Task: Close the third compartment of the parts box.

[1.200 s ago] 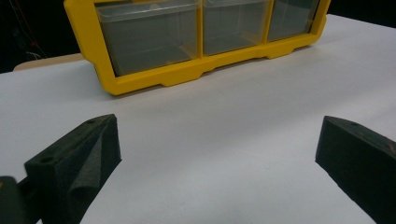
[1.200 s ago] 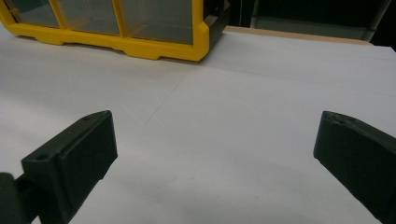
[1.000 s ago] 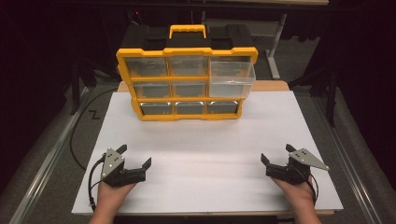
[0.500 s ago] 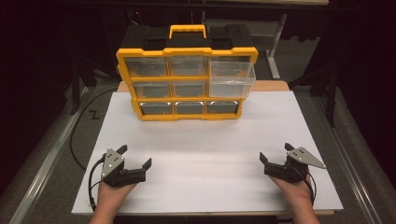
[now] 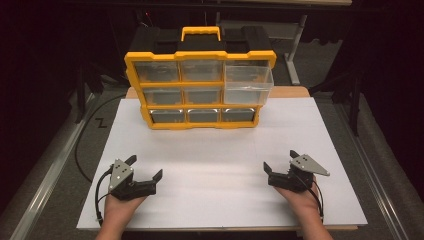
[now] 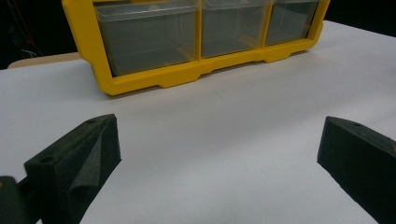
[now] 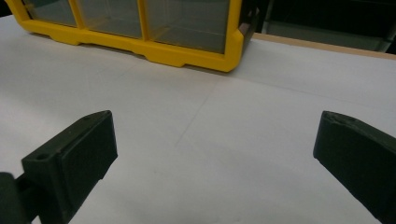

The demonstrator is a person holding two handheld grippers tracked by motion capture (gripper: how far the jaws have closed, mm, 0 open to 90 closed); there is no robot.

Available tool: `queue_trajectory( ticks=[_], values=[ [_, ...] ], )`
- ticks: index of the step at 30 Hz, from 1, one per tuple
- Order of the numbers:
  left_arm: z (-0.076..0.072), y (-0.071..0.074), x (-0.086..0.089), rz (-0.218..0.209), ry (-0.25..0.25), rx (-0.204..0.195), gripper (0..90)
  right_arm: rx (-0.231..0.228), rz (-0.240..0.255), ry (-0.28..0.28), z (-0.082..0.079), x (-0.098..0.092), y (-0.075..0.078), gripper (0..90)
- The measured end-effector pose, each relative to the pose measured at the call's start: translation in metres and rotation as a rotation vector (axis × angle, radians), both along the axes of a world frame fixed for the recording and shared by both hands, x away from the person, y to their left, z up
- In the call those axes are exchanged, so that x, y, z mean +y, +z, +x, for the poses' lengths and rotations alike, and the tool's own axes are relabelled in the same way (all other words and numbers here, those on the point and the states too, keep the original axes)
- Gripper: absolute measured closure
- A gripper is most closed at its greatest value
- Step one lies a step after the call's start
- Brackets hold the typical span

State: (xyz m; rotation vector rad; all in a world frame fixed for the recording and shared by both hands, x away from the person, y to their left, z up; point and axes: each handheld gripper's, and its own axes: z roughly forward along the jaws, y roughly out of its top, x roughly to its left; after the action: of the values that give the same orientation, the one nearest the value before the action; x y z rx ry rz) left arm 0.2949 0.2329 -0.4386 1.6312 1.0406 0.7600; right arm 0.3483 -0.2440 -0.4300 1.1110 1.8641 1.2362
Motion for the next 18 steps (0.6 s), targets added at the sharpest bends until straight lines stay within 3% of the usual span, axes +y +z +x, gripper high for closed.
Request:
queue_trajectory(
  ticks=[7,18],
  values=[
    [-0.001,0.0,-0.001,-0.013,-0.018,-0.005,0.2,-0.015,-0.008,0.038,0.004,0.016,0.001,1.0],
    [-0.001,0.0,-0.001,-0.016,-0.023,-0.004,0.2,-0.014,0.008,0.041,0.016,0.031,0.002,1.0]
  ],
)
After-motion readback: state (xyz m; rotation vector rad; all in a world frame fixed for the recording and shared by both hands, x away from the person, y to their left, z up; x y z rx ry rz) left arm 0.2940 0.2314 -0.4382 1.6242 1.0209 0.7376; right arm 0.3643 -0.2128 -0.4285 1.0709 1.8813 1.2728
